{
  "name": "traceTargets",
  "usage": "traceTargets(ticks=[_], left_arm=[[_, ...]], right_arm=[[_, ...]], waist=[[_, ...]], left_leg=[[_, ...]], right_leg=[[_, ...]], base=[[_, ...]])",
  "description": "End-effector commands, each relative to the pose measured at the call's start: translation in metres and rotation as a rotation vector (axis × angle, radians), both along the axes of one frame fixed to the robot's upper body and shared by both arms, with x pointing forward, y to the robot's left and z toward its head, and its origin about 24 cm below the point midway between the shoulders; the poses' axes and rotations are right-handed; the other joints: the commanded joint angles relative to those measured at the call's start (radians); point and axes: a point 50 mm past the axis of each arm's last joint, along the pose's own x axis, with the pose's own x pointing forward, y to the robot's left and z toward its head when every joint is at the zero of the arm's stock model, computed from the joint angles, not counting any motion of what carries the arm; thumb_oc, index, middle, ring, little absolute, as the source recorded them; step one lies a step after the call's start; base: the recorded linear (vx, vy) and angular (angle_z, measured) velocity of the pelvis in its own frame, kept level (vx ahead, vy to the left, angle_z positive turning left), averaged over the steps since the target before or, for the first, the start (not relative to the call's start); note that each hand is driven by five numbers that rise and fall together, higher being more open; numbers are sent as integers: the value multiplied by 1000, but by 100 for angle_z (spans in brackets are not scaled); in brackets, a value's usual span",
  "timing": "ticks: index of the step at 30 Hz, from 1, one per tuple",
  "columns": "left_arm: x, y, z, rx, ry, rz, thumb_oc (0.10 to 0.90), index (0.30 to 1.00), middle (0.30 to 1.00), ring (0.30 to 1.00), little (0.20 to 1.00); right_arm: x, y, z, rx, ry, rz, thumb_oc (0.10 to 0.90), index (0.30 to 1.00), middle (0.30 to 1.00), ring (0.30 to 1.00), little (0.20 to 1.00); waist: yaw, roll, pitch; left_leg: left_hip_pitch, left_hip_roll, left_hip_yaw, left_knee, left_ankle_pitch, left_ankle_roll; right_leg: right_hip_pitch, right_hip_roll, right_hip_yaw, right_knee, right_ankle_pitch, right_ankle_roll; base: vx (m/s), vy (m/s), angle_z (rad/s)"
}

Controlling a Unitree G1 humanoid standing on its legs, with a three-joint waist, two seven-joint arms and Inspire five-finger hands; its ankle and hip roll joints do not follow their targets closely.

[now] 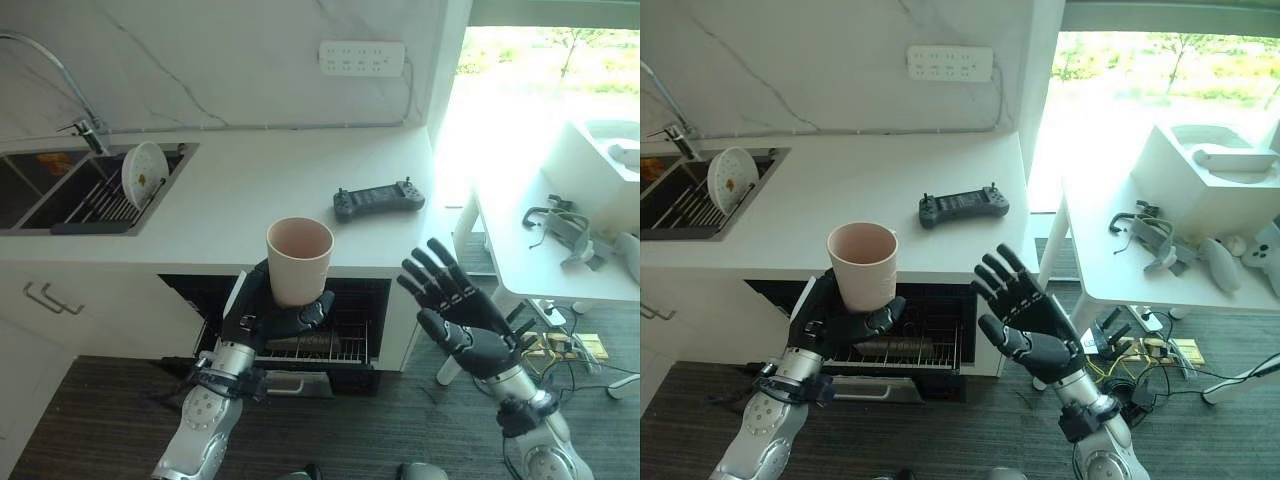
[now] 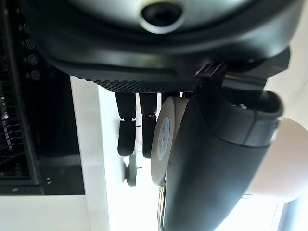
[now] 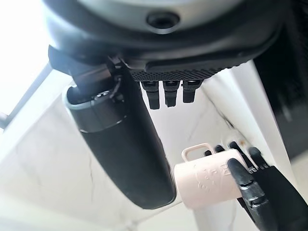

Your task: Place the dishes in the dishwasher.

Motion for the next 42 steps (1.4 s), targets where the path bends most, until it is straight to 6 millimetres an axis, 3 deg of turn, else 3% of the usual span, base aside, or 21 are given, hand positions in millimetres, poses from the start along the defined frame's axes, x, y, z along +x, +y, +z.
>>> traceTargets(ticks=[1, 12, 19, 25, 31, 37, 42], left_arm=[[18, -11, 51, -30, -260, -1, 400, 300, 300, 300, 300], [29, -34, 46, 38, -269, 22, 400, 300, 300, 300, 300], [31, -40, 50, 94, -316, 49, 400, 300, 300, 300, 300], [32, -33, 54, 100, -380, 227, 400, 300, 300, 300, 300], [30, -35, 52, 94, -402, 286, 400, 300, 300, 300, 300], [30, -36, 56, 114, -477, 391, 400, 300, 300, 300, 300], [28, -42, 52, 138, -492, 371, 400, 300, 300, 300, 300]], right_arm=[[13, 19, 54, -56, -316, -23, 800, 900, 900, 900, 900], [34, 71, 72, -167, -344, 4, 800, 900, 900, 900, 900], [46, 83, 79, -159, -329, -43, 800, 900, 900, 900, 900], [53, 88, 84, -129, -310, -121, 800, 900, 900, 900, 900], [54, 95, 89, -109, -322, -108, 800, 900, 900, 900, 900], [60, 108, 80, -96, -229, -29, 800, 900, 900, 900, 900], [63, 116, 74, -85, -175, 20, 800, 900, 900, 900, 900]], waist=[[10, -11, -9], [67, -15, -17], [88, -18, -21], [102, -25, -22], [108, -30, -19], [115, -38, -18], [126, -41, -18]], left_leg=[[2, 18, -25, 97, -196, 35], [5, 13, -33, 97, -194, 31], [6, 12, -38, 97, -195, 30], [8, 9, -42, 97, -197, 31], [9, 10, -42, 97, -199, 29], [9, 10, -43, 97, -203, 31], [5, 7, -47, 97, -202, 31]], right_leg=[[71, 5, -26, -32, -110, 26], [84, 0, -40, -32, -113, 16], [91, -3, -53, -32, -115, 11], [97, -2, -57, -32, -119, 6], [99, -1, -60, -32, -121, 4], [102, -2, -65, -32, -123, 6], [102, -3, -71, -32, -123, 4]], base=[[-36, 20, -4], [-6, -6, 1], [-4, -9, 5], [-5, -2, 4], [0, 0, 0], [1, -1, 1], [9, -7, 4]])
